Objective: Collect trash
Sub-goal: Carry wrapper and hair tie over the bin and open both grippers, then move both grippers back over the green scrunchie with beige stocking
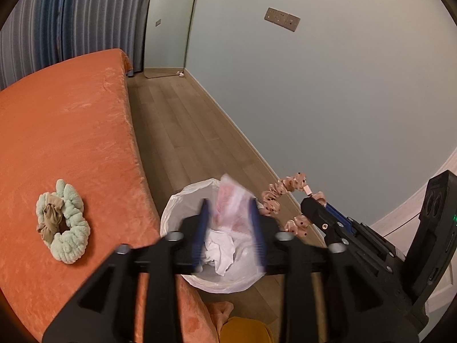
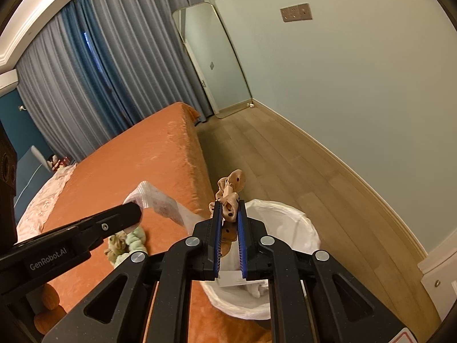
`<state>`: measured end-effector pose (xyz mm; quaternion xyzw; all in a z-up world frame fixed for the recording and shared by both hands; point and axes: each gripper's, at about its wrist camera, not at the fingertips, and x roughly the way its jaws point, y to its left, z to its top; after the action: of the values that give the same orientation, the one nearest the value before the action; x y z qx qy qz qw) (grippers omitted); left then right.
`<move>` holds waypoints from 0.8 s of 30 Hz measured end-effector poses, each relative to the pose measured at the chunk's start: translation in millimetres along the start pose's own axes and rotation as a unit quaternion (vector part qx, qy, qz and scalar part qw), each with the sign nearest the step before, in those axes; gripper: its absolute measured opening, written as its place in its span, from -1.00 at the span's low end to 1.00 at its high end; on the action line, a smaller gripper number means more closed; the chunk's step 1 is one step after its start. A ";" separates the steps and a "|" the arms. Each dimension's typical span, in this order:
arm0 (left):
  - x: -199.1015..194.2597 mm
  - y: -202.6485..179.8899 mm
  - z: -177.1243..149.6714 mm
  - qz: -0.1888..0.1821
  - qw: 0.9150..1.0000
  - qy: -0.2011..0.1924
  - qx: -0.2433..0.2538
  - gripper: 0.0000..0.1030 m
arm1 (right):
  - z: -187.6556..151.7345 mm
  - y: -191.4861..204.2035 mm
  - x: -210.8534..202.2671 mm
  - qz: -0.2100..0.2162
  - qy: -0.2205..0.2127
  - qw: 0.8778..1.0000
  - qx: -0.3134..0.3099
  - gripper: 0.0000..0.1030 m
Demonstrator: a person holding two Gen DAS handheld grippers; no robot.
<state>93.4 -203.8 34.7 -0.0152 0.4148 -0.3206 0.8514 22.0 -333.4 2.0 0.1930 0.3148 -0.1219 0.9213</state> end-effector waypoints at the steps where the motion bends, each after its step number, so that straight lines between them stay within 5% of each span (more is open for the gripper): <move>1: 0.7 1.0 -0.3 0.003 1.000 -0.003 -0.005 0.06 | -0.5 -1.6 3.3 -0.004 0.003 1.000 0.001 -0.69; 7: 3.4 9.4 -1.7 0.017 1.000 -0.004 -0.014 0.10 | -1.9 0.3 12.6 -0.007 0.008 1.000 -0.008 -0.59; 11: 1.5 16.2 -3.2 0.027 0.999 -0.008 -0.016 0.16 | -0.7 5.8 12.8 -0.010 0.002 1.000 -0.009 -0.15; 24: -10.6 46.9 -11.2 0.045 0.998 -0.010 -0.039 0.17 | -2.5 28.8 11.0 -0.012 0.002 0.999 -0.031 0.11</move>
<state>105.6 -158.0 21.1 -0.0333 0.4186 -0.2656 0.8678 39.1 -307.6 1.4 0.1608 0.3228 -0.1229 0.9246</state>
